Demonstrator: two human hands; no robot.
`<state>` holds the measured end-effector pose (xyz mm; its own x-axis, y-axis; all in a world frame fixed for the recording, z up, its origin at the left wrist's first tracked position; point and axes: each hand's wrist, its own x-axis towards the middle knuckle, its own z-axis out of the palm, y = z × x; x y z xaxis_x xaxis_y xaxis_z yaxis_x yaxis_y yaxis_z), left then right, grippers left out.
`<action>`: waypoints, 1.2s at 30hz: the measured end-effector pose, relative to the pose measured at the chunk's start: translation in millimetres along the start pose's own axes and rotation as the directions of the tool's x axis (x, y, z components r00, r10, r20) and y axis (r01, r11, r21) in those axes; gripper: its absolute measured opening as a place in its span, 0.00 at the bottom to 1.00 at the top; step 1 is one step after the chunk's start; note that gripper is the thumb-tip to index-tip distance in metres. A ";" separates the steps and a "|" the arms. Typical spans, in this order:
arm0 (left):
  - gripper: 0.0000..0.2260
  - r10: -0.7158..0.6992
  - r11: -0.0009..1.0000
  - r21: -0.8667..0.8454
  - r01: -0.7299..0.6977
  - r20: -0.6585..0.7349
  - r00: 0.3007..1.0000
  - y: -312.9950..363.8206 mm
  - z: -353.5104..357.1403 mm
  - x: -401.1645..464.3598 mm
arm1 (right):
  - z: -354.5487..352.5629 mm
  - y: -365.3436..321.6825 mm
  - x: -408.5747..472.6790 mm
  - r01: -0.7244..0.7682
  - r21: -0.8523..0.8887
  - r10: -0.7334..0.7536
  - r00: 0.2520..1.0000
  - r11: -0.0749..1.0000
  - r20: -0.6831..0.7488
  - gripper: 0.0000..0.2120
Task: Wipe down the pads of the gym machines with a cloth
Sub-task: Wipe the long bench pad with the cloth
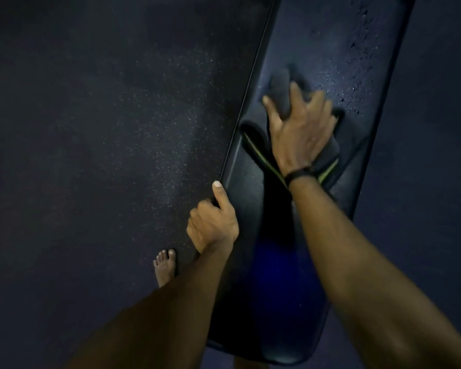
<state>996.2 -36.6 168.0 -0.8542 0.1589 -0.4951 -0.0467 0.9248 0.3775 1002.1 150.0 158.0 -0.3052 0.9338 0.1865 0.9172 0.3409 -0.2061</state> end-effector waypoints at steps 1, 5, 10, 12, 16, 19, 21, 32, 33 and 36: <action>0.31 0.004 1.000 0.003 -0.004 -0.009 1.000 0.3 0.7 1.0 | 5.9 -9.4 12.2 0.005 -0.018 -0.005 1.000 1.000 0.013 0.29; 0.35 0.005 1.000 0.014 -0.005 -0.021 1.000 -5.5 4.6 3.7 | 7.5 -24.6 -0.6 0.091 -0.012 -0.090 0.994 0.996 0.067 0.28; 0.27 -0.127 0.956 -0.272 0.112 -0.040 0.991 -2.8 -5.7 -2.1 | -12.6 -29.3 -95.7 0.286 0.060 -0.290 0.953 0.956 0.087 0.22; 0.19 -0.158 0.727 -0.663 0.179 0.092 0.983 -17.0 -10.0 -1.8 | -25.6 -26.6 -136.6 0.261 0.086 -0.269 0.956 0.962 0.112 0.21; 0.14 -0.273 0.308 -0.886 0.346 0.266 0.924 -72.1 -33.6 -13.8 | -51.9 -23.3 -211.9 0.251 0.105 -0.267 0.947 0.962 0.179 0.20; 0.11 -0.321 0.464 -0.835 0.296 0.153 0.935 -105.2 -50.4 -17.1 | -73.7 -19.9 -269.6 0.268 0.113 -0.288 0.926 0.957 0.243 0.20; 0.10 -0.273 0.579 -0.775 0.252 0.107 0.956 -113.7 -53.5 -13.4 | -84.9 -12.7 -305.5 0.272 0.127 -0.297 0.921 0.954 0.253 0.21; 0.16 0.063 0.910 -0.416 -0.001 0.136 0.989 -55.3 -25.8 -16.7 | -114.4 81.0 -356.3 0.174 0.171 -0.199 0.969 0.970 0.145 0.16; 0.18 0.062 0.916 -0.401 -0.008 0.120 0.991 -50.1 -24.2 -14.3 | -111.4 84.0 -347.3 0.157 0.181 -0.184 0.972 0.971 0.144 0.16; 0.22 0.063 0.928 -0.372 -0.027 0.084 0.994 -37.5 -21.2 -3.9 | -104.5 84.6 -317.2 0.091 0.211 -0.121 0.984 0.973 0.132 0.16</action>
<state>990.3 -79.2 172.3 -0.8088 0.2456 -0.5344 -0.2124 0.7254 0.6548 1203.3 -128.7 181.8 -0.4447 0.8920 0.0815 0.8110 0.4396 -0.3860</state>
